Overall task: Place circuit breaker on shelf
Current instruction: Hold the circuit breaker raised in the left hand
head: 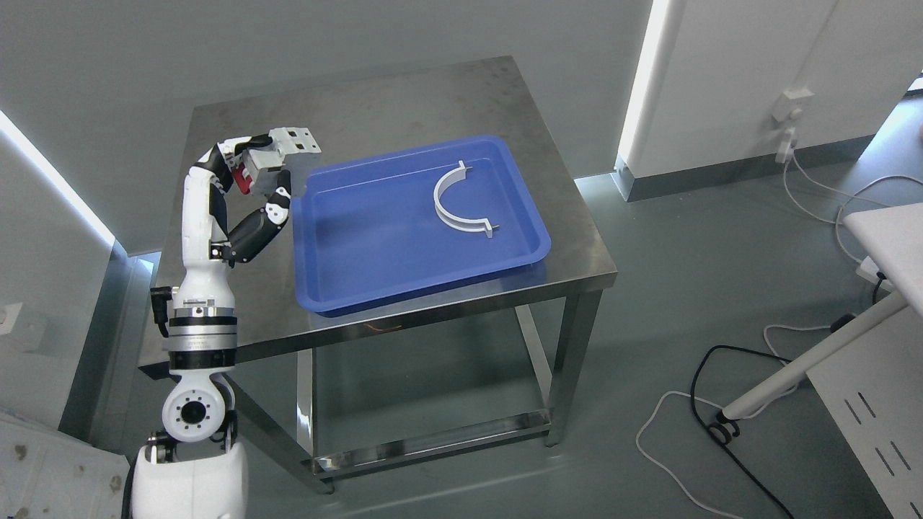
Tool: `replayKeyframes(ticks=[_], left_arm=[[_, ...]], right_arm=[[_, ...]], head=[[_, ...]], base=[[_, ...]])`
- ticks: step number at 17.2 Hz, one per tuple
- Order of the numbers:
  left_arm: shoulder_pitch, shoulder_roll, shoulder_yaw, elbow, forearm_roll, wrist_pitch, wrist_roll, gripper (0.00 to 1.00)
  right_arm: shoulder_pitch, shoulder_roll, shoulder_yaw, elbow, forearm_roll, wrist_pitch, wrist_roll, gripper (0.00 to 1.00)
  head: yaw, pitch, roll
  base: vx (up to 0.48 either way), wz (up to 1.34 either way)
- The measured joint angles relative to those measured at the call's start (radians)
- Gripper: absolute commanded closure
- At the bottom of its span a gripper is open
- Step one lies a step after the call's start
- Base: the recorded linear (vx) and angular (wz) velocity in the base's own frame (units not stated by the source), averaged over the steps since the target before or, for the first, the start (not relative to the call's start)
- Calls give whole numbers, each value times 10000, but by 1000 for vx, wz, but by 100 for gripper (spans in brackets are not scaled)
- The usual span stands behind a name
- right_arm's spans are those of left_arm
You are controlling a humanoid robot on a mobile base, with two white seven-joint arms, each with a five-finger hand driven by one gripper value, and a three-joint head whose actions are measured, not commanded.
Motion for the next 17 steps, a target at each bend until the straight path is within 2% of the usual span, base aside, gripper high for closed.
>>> replayKeyframes(ticks=[6,17], left_arm=[[628,-30,-16,-365,264,-170,-281,80],[860,-53,-41,-642,387,-144,-309,80]], right_arm=[[0,0,0,0,0,0,0,0],[0,0,0,0,0,0,0,0]], head=[[0,0,0],[0,0,0]], base=[[0,0],[2,7]])
